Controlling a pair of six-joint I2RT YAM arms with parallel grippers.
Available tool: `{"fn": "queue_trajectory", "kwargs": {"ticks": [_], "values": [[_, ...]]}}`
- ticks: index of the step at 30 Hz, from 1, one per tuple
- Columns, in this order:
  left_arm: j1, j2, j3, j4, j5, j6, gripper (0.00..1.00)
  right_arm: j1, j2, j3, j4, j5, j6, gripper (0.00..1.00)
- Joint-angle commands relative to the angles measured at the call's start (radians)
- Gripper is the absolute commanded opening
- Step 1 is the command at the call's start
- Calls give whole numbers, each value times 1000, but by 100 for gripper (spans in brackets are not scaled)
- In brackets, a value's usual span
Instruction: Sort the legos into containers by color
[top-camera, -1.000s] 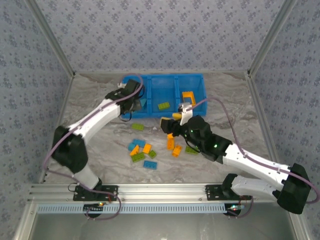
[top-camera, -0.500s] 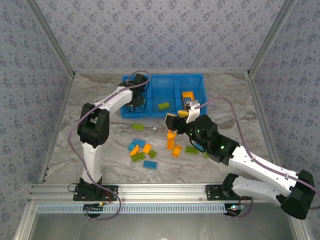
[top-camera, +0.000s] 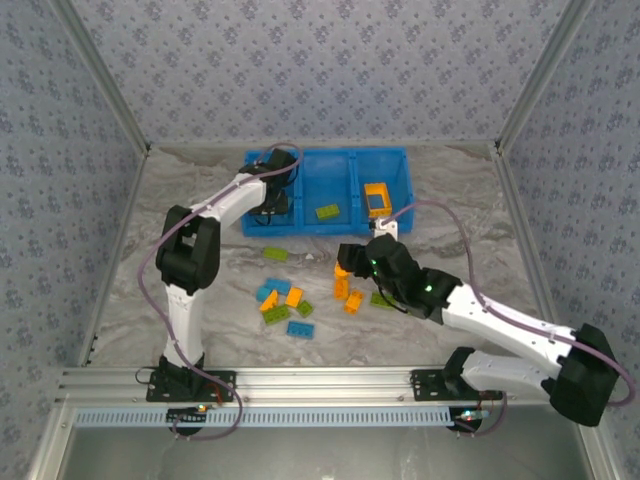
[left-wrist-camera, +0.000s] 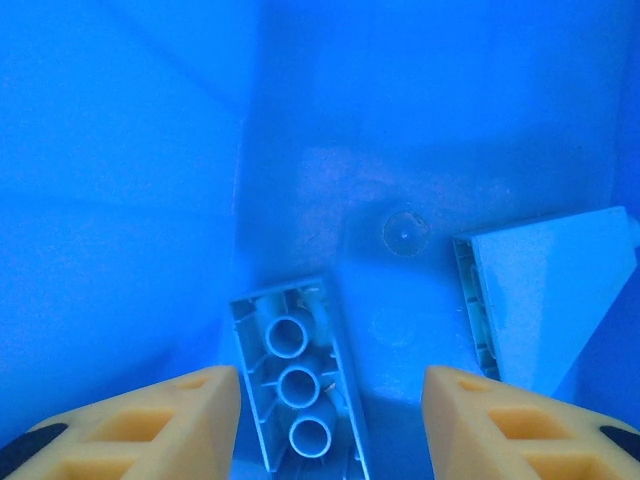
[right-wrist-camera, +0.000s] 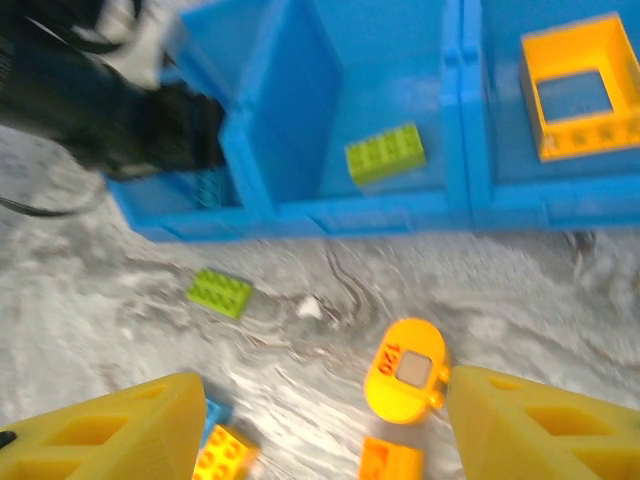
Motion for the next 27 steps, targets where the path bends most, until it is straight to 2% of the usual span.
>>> {"fn": "queue_trajectory", "kwargs": {"ticks": [1, 4, 8, 10, 13, 17, 21, 27], "values": [[-10, -117, 8, -26, -30, -1, 51, 22, 51, 28, -66, 65, 90, 67], [-29, -235, -34, -10, -63, -17, 50, 21, 155, 80, -155, 87, 175, 66], [-84, -460, -192, 87, -61, -31, 52, 22, 353, 222, -312, 83, 272, 66], [-120, -596, -306, 171, -2, -9, 55, 22, 445, 306, -397, 79, 310, 68], [-162, -802, -519, 340, 165, 21, 58, 11, 564, 412, -515, 57, 381, 71], [-203, -1026, -732, 456, 302, -5, 60, -7, 631, 427, -467, 11, 398, 74], [-271, -1175, -829, 436, 338, -9, 61, -37, 682, 480, -525, -8, 417, 75], [-318, -1362, -936, 386, 324, -61, 61, -65, 727, 470, -429, -66, 368, 72]]}}
